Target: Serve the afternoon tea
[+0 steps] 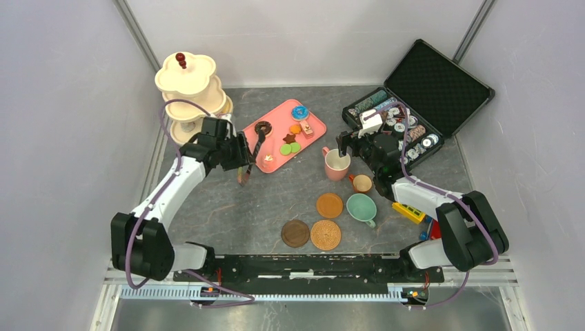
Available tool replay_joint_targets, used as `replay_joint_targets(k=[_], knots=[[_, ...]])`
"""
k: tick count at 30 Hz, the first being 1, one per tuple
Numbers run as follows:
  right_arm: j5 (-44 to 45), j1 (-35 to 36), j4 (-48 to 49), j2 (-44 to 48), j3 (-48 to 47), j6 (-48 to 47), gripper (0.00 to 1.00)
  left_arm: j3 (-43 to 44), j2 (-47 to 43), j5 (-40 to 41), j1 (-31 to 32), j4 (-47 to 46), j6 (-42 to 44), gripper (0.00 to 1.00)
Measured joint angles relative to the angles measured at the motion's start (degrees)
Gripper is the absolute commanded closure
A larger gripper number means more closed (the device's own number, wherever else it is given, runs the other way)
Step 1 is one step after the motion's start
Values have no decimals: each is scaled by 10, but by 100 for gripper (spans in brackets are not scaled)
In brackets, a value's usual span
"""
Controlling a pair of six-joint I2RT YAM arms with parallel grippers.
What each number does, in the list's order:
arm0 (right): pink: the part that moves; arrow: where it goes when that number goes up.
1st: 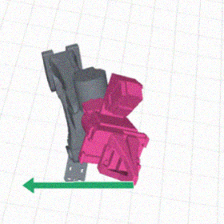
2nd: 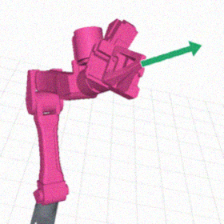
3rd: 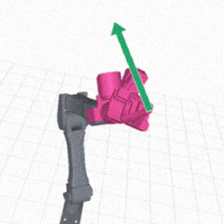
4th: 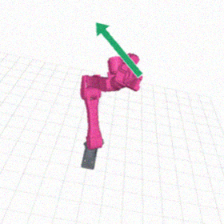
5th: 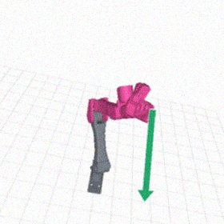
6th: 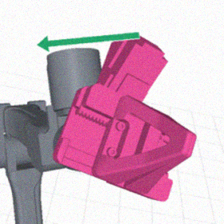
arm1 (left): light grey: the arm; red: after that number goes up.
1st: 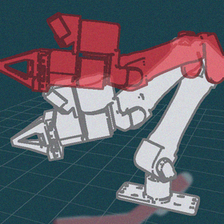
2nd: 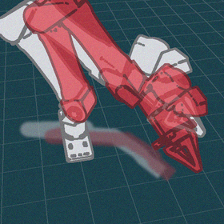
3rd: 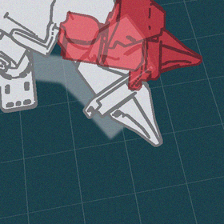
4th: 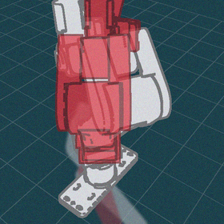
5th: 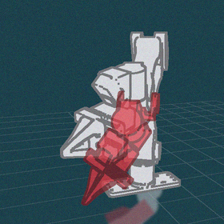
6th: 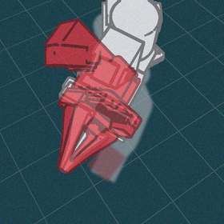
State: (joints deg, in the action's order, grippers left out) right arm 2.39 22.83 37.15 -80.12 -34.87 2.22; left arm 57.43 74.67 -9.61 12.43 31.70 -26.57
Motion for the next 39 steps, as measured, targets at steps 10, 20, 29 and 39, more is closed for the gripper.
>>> replay_joint_targets(k=[10, 20, 29, 39], knots=[[0, 0, 0, 0, 0, 0, 2, 64, 47, 77, 115, 94, 76, 43], [0, 0, 0, 0, 0, -1, 2, 105, 111, 179, 192, 140, 113, 44], [0, 0, -1, -1, 0, -1, 2, 106, 140, 211, 200, 158, 119, 46], [2, 0, -8, -2, 0, -4, 2, 106, 164, 215, 200, 158, 119, 48]])
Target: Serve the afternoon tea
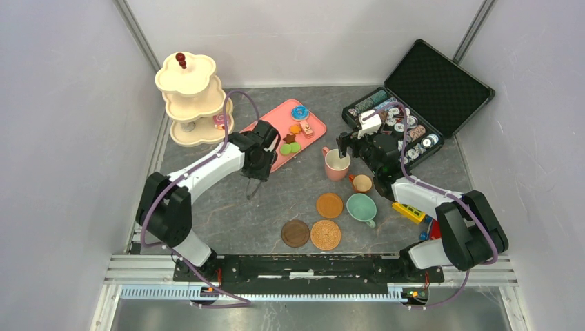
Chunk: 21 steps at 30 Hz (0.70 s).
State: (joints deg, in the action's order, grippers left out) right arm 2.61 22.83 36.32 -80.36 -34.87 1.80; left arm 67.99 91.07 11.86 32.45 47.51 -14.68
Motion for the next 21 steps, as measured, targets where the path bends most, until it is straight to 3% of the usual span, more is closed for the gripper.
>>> replay_joint_targets(k=[4, 9, 21], knots=[[0, 0, 0, 0, 0, -2, 2, 0, 7, 0, 2, 0, 0, 51], [0, 0, 0, 0, 0, -2, 2, 0, 8, 1, 4, 0, 0, 66], [-1, 0, -1, 0, 0, -1, 2, 24, 0, 43, 4, 4, 0, 74]])
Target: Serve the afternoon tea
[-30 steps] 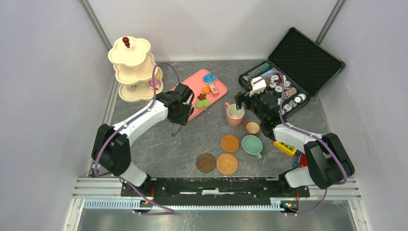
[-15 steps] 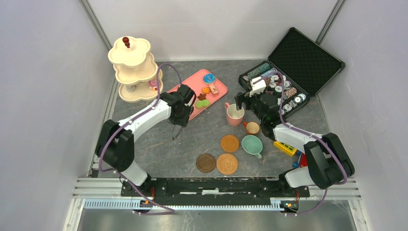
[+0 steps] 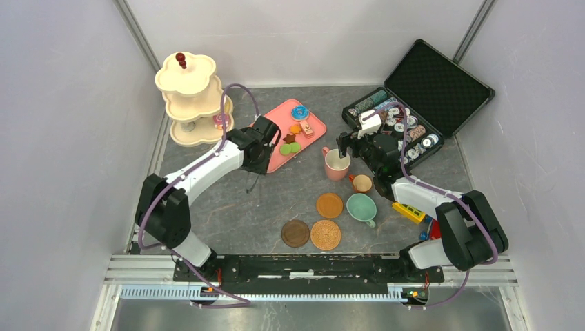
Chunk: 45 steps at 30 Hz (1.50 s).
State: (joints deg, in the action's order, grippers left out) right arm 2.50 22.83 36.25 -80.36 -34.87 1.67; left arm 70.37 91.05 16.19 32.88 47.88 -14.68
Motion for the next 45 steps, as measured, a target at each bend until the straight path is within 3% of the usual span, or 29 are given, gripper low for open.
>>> replay_joint_targets(k=[7, 17, 21, 30, 45], knots=[[0, 0, -1, 0, 0, 0, 2, 13, -15, 17, 0, -5, 0, 80], [0, 0, -1, 0, 0, 0, 2, 13, -40, 84, -13, -5, 0, 81], [0, 0, -1, -1, 0, 0, 2, 12, -42, 85, -56, -13, 0, 82], [0, 0, -2, -4, 0, 0, 2, -8, -42, 5, -228, -61, -2, 88], [-6, 0, -3, -16, 0, 0, 2, -41, -42, -13, -295, -141, -63, 93]])
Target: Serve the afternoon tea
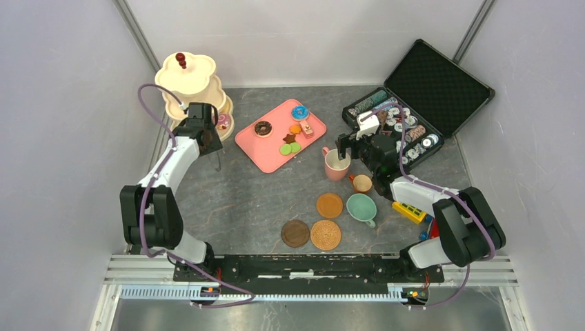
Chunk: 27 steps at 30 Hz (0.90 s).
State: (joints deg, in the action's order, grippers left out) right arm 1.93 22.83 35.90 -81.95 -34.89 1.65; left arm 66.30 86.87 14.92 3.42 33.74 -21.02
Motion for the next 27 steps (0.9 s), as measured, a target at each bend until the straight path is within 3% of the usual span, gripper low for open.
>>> replay_joint_targets(k=[9, 27], knots=[[0, 0, 0, -3, 0, 0, 2, -7, 50, -1, -14, -64, -37, 94], [-5, 0, 0, -7, 0, 0, 2, -3, 100, -16, -56, -96, -43, 93]])
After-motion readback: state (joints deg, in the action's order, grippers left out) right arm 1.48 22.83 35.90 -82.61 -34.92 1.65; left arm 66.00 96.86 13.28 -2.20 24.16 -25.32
